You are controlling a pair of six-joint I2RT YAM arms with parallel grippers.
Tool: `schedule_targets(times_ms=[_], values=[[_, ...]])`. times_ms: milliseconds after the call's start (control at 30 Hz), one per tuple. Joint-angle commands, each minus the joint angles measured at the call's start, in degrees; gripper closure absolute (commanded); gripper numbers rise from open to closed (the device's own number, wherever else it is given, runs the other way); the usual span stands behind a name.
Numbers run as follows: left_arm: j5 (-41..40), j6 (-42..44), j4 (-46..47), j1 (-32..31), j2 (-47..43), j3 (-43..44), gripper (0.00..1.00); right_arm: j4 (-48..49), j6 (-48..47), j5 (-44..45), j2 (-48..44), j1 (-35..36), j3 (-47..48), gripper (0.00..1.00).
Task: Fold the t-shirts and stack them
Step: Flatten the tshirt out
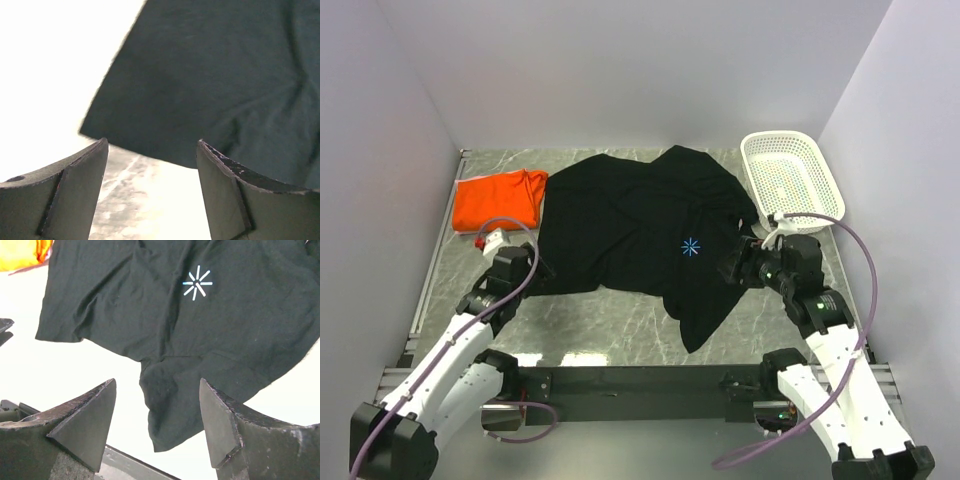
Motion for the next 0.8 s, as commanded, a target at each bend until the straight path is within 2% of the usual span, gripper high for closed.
schedule_targets(times_ms=[0, 167, 567, 767], values=[[-3.15, -5.29, -0.57, 1.17, -0.94, -1.64, 0.24, 3.39, 0.25, -1.57, 1.61, 0.49, -1.00, 0.26], [-6.31, -8.19, -1.80, 2.57, 3.45, -1.73, 0.26, 5.77, 0.87, -2.18, 3.55, 0.75, -2.94, 0.26], [-3.15, -10.74, 1.36, 5.47, 9.78, -4.36, 0.41, 8.05, 0.52, -2.45, 3.55, 1.19, -3.91, 0.26], [-2.28, -10.31, 2.94, 5.65, 13.56, -4.54, 0.44, 8.93, 0.17, -2.63, 4.25, 1.19, -4.09, 0.26]])
